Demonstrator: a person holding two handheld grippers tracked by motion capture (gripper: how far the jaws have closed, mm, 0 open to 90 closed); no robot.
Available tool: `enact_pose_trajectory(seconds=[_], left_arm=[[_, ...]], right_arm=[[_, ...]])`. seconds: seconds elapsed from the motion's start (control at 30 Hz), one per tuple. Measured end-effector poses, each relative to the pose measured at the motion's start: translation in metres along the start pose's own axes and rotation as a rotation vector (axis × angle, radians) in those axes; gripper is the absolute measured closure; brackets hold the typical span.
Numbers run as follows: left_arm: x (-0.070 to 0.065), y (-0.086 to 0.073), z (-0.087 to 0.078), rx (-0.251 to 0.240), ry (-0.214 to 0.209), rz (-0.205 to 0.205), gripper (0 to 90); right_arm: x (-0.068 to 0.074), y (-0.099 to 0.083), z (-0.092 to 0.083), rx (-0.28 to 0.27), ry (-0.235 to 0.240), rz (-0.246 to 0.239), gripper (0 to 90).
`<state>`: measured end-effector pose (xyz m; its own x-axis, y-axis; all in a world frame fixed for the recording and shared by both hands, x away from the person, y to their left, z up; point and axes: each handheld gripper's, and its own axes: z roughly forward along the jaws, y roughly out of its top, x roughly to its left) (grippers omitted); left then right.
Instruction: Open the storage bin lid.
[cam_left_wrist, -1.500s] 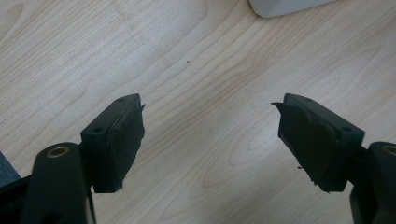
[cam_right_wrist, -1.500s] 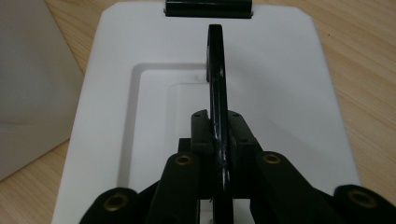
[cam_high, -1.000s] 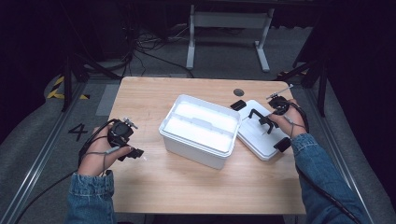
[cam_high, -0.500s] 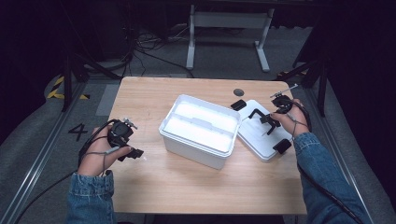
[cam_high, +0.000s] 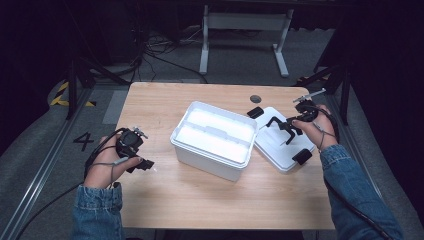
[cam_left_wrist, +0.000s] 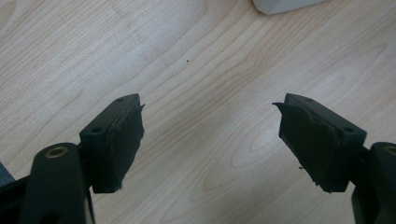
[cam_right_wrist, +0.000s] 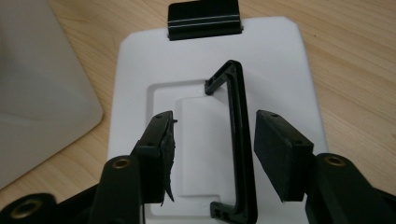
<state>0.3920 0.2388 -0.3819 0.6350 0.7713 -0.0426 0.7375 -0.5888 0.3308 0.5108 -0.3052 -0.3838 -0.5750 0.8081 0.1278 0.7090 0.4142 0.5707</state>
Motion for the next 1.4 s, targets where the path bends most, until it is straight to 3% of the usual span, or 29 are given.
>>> enact_pose_trajectory(seconds=[0.43, 0.53, 0.9, 1.23, 1.4], left_arm=[[-0.001, -0.005, 0.0, 0.004, 0.001, -0.009, 22.6], [-0.001, -0.005, -0.001, -0.007, 0.002, -0.015, 22.5], [-0.002, -0.015, -0.008, -0.024, 0.018, -0.016, 22.3], [0.0, -0.017, -0.007, -0.026, 0.017, -0.018, 21.9], [0.0, -0.015, -0.006, -0.021, 0.018, -0.018, 21.8]], right_arm=[[0.033, -0.015, -0.033, -0.035, 0.062, -0.087, 46.0], [0.049, -0.024, -0.039, -0.034, 0.094, -0.118, 45.5], [0.085, -0.051, -0.033, -0.032, 0.171, -0.18, 43.6], [0.106, -0.076, -0.026, -0.062, 0.227, -0.199, 43.0], [0.114, -0.082, -0.022, -0.058, 0.231, -0.212, 42.6]])
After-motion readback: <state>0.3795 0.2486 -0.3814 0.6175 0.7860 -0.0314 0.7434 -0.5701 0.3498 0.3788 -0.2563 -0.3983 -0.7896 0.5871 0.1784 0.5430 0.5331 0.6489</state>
